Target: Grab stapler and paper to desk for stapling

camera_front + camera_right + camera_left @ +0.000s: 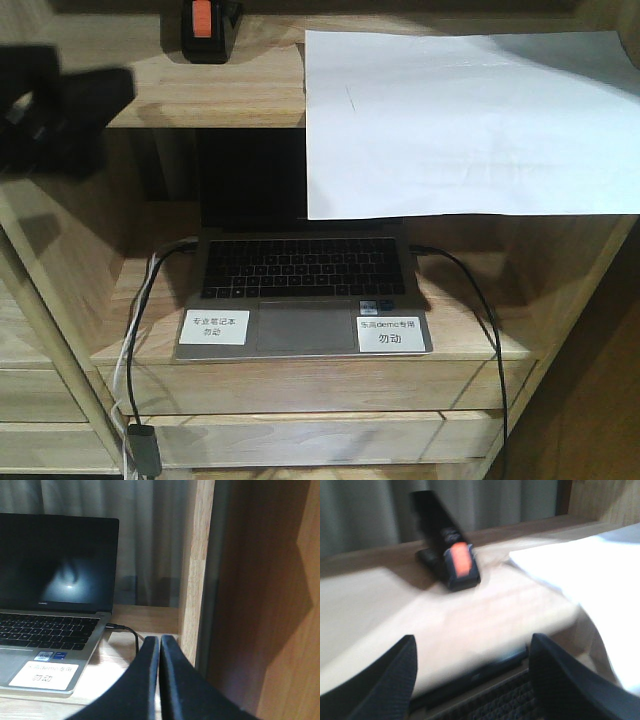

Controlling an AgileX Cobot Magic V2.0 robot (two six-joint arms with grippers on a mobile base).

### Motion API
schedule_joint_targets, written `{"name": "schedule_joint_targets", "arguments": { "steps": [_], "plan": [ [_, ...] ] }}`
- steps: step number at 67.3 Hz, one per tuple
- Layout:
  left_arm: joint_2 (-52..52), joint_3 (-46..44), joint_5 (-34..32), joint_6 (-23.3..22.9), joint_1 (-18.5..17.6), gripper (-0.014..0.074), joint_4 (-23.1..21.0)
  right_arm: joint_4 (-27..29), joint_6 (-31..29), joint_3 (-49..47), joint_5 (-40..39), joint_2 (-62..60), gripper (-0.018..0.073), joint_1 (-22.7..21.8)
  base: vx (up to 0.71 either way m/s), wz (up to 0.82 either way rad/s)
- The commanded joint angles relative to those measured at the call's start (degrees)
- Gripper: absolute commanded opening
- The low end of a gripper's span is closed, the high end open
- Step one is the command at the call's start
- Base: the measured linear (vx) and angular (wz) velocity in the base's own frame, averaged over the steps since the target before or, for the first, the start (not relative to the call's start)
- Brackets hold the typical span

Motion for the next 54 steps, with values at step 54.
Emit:
{"name": "schedule_joint_targets", "arguments": {
  "steps": [54],
  "plan": [
    [36.2, -58.0, 24.8, -11.1, -0.4, 0.0552, 7.4, -0.5, -0.3, 1.3, -4.0, -0.6, -0.0009, 0.0, 0.00, 0.00]
  ]
}}
